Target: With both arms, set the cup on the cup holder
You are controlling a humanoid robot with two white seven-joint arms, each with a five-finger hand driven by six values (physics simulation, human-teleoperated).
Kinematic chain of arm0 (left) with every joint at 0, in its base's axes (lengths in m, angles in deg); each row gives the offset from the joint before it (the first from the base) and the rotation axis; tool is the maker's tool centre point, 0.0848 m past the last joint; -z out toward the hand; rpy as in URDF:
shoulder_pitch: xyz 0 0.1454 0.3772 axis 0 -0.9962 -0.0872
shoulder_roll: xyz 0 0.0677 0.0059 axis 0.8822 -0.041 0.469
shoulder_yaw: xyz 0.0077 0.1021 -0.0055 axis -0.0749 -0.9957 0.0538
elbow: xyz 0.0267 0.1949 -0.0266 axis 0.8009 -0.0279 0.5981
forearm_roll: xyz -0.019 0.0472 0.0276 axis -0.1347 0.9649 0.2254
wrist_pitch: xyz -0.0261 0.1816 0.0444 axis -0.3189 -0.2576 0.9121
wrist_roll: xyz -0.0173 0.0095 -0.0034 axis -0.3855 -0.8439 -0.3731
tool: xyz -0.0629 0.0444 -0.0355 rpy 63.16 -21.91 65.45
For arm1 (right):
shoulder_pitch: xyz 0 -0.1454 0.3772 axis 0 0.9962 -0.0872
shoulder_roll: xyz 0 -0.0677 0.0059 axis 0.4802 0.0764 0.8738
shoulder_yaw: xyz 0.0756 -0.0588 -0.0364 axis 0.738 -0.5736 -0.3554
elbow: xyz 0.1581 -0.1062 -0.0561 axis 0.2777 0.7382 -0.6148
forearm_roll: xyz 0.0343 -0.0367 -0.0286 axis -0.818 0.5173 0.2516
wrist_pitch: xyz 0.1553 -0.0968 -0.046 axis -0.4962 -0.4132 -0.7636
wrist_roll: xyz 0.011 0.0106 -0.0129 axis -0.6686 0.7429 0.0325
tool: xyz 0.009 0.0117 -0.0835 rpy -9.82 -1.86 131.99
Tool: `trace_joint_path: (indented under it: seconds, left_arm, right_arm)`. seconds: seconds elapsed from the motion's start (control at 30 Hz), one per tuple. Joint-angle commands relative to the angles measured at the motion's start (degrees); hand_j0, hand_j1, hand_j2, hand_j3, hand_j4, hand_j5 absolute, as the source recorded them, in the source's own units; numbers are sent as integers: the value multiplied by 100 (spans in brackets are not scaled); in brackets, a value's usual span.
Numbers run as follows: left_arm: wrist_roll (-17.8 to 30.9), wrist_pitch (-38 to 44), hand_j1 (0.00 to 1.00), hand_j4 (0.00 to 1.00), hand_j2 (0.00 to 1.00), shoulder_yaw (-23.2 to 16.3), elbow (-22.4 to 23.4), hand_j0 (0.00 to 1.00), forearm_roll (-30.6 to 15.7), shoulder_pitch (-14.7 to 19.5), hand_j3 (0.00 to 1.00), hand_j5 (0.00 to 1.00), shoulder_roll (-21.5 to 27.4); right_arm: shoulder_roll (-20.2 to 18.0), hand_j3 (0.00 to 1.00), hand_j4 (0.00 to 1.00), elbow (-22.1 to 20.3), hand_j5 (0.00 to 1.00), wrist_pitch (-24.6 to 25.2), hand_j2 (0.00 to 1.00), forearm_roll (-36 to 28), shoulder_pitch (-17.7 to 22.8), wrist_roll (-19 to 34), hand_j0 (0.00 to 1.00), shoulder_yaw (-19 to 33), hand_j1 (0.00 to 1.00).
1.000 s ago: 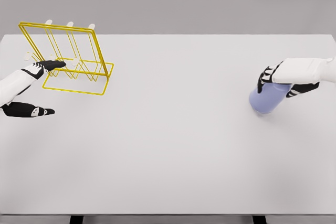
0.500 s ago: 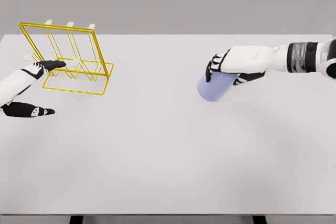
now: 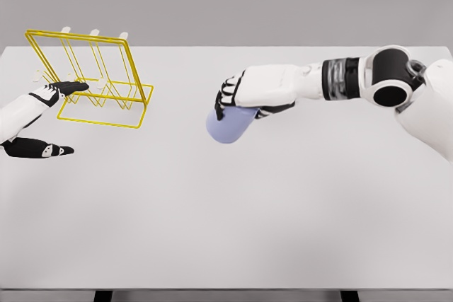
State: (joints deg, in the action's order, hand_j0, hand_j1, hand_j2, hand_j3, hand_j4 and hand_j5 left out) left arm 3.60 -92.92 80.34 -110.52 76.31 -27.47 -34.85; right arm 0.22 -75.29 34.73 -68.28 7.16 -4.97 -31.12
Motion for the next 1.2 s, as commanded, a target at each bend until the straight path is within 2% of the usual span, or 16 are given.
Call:
trace_joint_path:
  seconds: [0.0, 0.2, 0.63, 0.87, 1.17]
  left_arm:
    - [-3, 10, 100, 100, 100, 0, -2, 100, -44, 0, 100, 100, 6]
    - [-3, 10, 100, 100, 100, 0, -2, 100, -36, 0, 100, 100, 6]
    - [-3, 10, 100, 100, 100, 0, -10, 100, -36, 0, 100, 100, -3]
    - [-3, 10, 100, 100, 100, 0, -10, 100, -36, 0, 100, 100, -3]
    - [-3, 10, 100, 100, 100, 0, -2, 100, -27, 0, 100, 100, -3]
  right_arm:
    - [147, 48, 48, -2, 48, 22, 48, 125, 9, -3, 48, -40, 48]
    - [270, 51, 51, -196, 51, 22, 51, 398, -70, -3, 51, -383, 51]
    - [595, 51, 51, -196, 51, 22, 51, 494, -220, -3, 51, -787, 51]
    - [709, 51, 51, -152, 51, 22, 51, 679, -255, -3, 51, -1121, 51]
    - [1096, 51, 51, 138, 51, 22, 51, 784, -387, -3, 51, -1183, 51]
